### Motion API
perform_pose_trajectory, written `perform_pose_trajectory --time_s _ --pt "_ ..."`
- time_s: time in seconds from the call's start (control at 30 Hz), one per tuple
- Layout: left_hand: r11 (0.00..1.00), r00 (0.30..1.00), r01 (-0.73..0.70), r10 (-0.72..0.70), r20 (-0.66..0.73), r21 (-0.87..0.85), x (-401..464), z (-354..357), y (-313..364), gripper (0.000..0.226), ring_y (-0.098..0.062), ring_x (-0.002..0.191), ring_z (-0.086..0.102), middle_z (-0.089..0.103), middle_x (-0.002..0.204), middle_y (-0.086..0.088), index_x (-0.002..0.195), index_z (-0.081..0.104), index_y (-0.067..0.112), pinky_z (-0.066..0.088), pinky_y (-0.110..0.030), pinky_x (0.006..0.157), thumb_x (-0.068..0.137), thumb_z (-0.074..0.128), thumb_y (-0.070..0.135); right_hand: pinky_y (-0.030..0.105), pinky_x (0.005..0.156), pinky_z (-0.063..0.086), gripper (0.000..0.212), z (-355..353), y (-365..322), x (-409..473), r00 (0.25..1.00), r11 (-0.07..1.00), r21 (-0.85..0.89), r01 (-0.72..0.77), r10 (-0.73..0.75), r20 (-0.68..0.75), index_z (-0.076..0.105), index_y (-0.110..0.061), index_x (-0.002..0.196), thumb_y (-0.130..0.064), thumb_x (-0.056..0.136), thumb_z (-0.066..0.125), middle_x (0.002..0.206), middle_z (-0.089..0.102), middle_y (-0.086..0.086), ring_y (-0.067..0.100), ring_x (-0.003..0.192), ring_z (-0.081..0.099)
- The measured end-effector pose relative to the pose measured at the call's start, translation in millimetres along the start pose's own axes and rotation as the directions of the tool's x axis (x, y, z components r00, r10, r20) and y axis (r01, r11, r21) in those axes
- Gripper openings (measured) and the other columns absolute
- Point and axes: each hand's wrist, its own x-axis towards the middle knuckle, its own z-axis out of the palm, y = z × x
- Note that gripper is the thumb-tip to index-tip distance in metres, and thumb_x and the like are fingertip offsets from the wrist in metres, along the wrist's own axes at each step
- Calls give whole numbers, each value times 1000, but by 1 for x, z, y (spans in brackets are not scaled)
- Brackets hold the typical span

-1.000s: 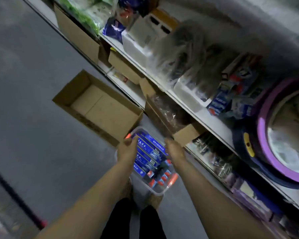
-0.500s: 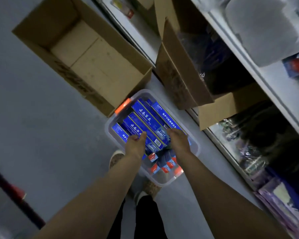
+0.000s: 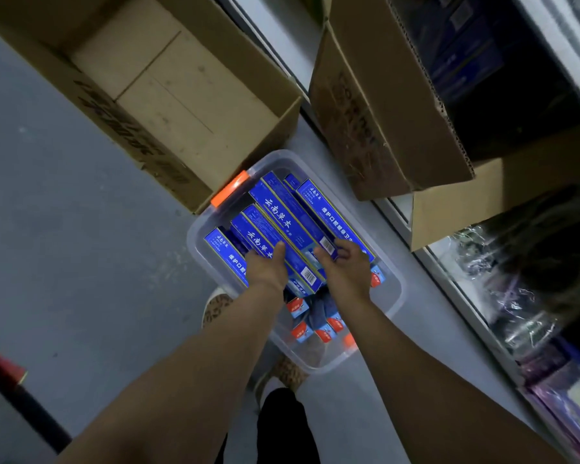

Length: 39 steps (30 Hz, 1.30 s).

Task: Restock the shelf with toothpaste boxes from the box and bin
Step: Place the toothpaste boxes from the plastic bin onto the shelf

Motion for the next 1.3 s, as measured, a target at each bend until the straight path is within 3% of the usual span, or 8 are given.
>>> perform_pose_trajectory --time_s 0.2,0.37,0.5,0.63,0.7,0.97,1.17,1.3 --pt "998 998 63 -63 11 13 8 -6 3 67 -37 131 48 49 145 -18 146 39 4 40 -43 103 96 62 42 12 68 44 53 2 0 0 999 995 -89 51 -52 -11 60 -17 124 -28 79 86 120 52 5 14 95 60" --pt "997 996 71 -71 48 -11 13 -9 1 40 -26 82 57 62 102 -11 103 52 7 43 -36 78 92 69 41 28 75 54 43 9 1 -2 995 992 -98 74 -81 -60 55 -25 104 -25 76 87 117 52 -2 19 104 59" --pt "998 998 32 -29 49 -50 23 -10 -11 35 -36 106 67 68 115 -24 75 51 19 55 -48 95 83 79 37 30 72 56 44 10 3 -5 998 997 -63 46 -49 -33 54 -22 109 -25 79 85 110 60 -4 19 99 66" --pt "994 997 54 -49 52 -92 9 -21 -6 36 -33 100 69 69 109 -20 81 55 13 57 -48 90 80 82 36 16 70 49 27 3 -3 -12 999 1000 21 -1 0 32 61 -22 96 -24 81 84 89 63 -12 6 81 62" --pt "990 997 73 -70 24 -122 -10 -32 3 35 -29 86 69 70 98 -13 85 57 11 59 -42 75 81 82 35 10 62 46 23 -2 -9 -20 997 995 95 -36 30 67 60 -22 90 -20 83 82 83 62 -14 -2 73 60" --pt "923 996 38 -2 95 -384 -93 -82 28 28 -13 65 67 71 95 -6 105 60 12 48 -20 41 84 79 20 45 86 59 42 -43 -52 -83 993 940 319 -119 117 25 69 -17 97 -38 68 92 99 74 13 31 87 72" --pt "892 960 -10 135 244 -453 -178 -119 55 17 -7 72 65 70 93 -1 94 60 19 50 -25 64 88 75 24 20 51 48 36 -93 -107 -153 997 900 433 -55 71 -20 69 -1 105 -22 81 84 76 68 5 4 45 57" --pt "876 922 -72 241 302 -478 -238 -143 72 19 1 55 65 70 87 2 99 63 20 49 -17 50 89 74 31 22 48 44 35 -123 -142 -207 997 836 548 22 18 -68 70 1 108 -20 83 82 62 67 -2 8 48 54"
